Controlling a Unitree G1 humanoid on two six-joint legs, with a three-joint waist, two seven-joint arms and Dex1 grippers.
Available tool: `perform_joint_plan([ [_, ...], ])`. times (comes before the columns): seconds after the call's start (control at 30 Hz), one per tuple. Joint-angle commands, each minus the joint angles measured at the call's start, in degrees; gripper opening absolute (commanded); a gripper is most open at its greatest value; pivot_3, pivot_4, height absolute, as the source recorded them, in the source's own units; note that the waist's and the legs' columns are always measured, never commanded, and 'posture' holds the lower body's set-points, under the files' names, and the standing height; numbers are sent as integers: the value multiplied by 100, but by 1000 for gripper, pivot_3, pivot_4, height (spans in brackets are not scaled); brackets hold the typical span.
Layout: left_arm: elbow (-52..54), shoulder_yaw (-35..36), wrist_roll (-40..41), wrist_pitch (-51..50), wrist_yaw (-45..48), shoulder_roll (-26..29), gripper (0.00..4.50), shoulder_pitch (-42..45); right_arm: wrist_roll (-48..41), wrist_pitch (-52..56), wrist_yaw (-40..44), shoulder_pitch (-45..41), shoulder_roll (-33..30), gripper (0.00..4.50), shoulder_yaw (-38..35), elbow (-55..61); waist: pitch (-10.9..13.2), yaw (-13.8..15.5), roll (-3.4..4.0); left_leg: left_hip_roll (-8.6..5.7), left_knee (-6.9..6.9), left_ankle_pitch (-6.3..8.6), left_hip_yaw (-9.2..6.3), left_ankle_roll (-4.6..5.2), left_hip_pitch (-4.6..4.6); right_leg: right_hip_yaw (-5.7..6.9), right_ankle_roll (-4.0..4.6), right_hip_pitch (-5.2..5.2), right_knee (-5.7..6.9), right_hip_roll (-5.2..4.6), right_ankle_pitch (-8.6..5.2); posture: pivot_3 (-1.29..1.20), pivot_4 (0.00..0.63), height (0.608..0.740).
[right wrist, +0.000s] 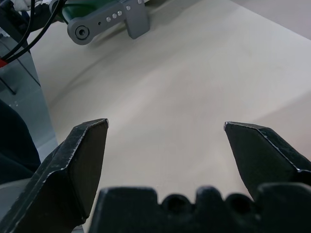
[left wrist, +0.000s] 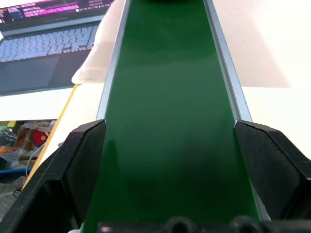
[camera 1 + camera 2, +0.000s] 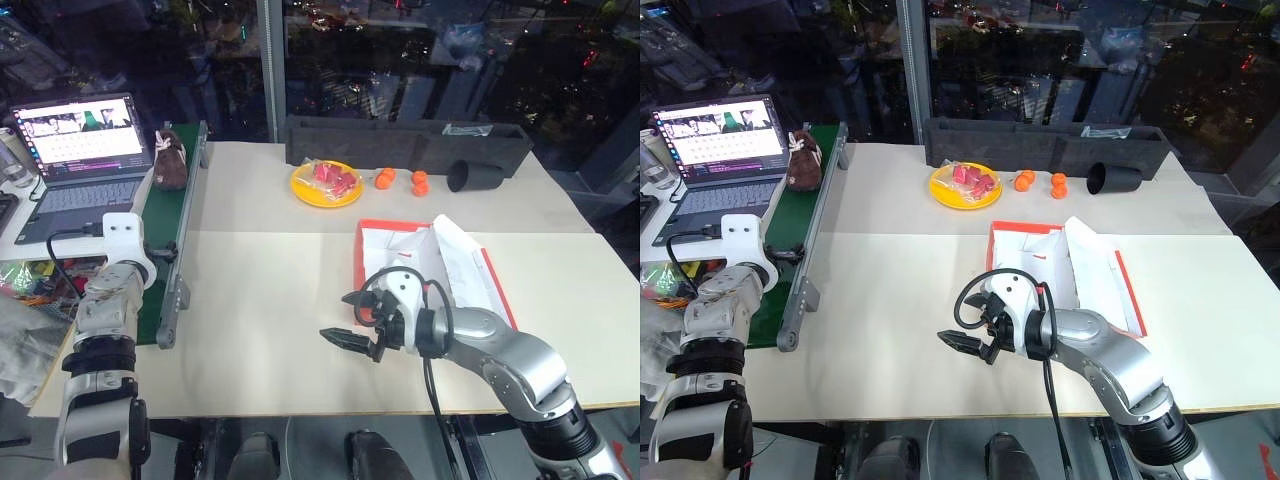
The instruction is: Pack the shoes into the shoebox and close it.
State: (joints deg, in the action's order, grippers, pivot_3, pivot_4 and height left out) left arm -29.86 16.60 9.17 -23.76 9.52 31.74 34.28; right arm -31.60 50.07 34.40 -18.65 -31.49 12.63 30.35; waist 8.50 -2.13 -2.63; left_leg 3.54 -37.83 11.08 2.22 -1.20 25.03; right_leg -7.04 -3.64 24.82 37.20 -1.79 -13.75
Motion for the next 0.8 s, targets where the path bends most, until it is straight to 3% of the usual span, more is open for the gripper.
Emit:
perform_joint_plan([
  [0.03,98,97,-35,274,-88,61,4500,144,21,-54,-22,20,13,4491,-130,110,0,-1,0,0,0,0,0,0,0,0,0,0,0,0,0,0,150,710],
  [0.8,180,4,-54,534,-141,-6,4500,262,24,-7,-148,101,61,4491,-89,165,0,-1,0,-1,-1,0,-3,0,2,2,0,0,0,0,0,0,150,710],
])
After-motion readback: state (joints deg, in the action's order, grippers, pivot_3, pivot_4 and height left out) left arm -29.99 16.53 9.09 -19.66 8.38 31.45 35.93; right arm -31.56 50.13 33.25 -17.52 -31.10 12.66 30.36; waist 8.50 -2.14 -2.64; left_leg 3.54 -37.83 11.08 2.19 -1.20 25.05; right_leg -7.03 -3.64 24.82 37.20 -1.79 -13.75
